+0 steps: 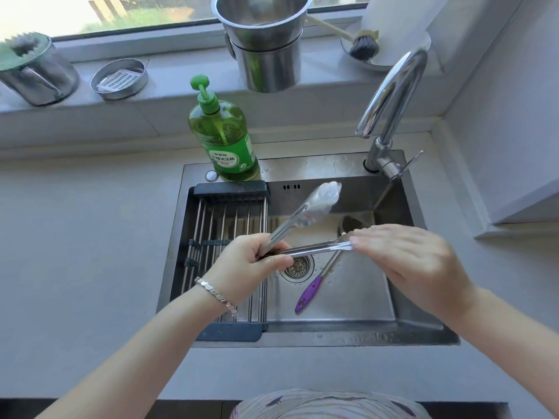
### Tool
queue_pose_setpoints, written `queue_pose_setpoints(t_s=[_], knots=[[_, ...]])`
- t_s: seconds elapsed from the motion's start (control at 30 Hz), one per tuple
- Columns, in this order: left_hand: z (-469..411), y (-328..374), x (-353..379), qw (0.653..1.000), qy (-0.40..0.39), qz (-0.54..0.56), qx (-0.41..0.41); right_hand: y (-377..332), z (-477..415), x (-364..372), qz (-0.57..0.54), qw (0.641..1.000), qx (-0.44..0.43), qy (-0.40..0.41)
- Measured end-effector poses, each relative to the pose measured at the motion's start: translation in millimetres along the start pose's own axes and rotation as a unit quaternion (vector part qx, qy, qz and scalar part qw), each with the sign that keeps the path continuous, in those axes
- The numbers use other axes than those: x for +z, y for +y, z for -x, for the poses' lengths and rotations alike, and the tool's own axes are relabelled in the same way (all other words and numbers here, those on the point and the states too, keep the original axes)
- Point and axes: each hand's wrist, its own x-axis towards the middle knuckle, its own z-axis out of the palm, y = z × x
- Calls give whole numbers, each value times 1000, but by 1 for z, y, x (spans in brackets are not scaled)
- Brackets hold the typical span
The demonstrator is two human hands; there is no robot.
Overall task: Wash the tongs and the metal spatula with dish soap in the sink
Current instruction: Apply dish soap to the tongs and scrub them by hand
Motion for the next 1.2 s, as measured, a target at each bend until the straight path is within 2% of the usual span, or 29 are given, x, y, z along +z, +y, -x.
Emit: queue_pose_setpoints(t_s=[0.17, 0.33, 0.5, 0.57, 0.6, 0.63, 0.67, 0.73, 0.77, 0.8, 0.83, 0.87, 0.93, 0.97, 1.03, 1.1, 1.2], knots=[[-2, -8, -8, 1000, -1, -19, 13, 1, -3, -3, -23, 998, -30, -60], [2, -9, -5, 1000, 11, -2, 12, 8, 1, -5, 11, 1000, -7, -15], [3, -12, -6, 1000, 8, -14, 15, 9, 2, -4, 7, 996, -27, -80], [4, -16, -6, 999, 12, -34, 15, 16, 4, -10, 7, 997, 22, -75], [4, -17, -7, 999, 13, -38, 16, 16, 4, -13, -20, 993, 94, -61], [5, -18, -7, 999, 13, -39, 17, 14, 0, -16, -80, 975, 203, -47], [5, -19, -7, 999, 14, -40, 18, 11, -6, -17, -170, 928, 330, -33], [4, -19, -6, 999, 15, -42, 19, 5, -21, -16, -376, 760, 525, -71], [3, -18, -5, 999, 12, -43, 20, 5, -27, -16, -438, 681, 574, -121], [2, -17, -4, 999, 5, -41, 22, 4, -33, -15, -471, 627, 596, -172], [2, -15, -3, 999, -5, -42, 23, 1, -37, -14, -481, 600, 602, -215], [2, -14, -2, 998, -16, -48, 22, -2, -41, -12, -472, 597, 599, -251], [1, -13, -1, 997, -41, -69, 20, -7, -45, -6, -410, 628, 582, -314], [1, -13, 0, 995, -50, -81, 18, -7, -44, -3, -380, 644, 574, -334], [1, -13, 0, 995, -58, -83, 8, -5, -44, 1, -358, 651, 573, -347], [1, -15, -1, 996, -51, -68, -2, 0, -44, 0, -381, 639, 576, -339], [2, -17, -1, 998, -39, -49, -13, 7, -42, -6, -454, 586, 605, -291]])
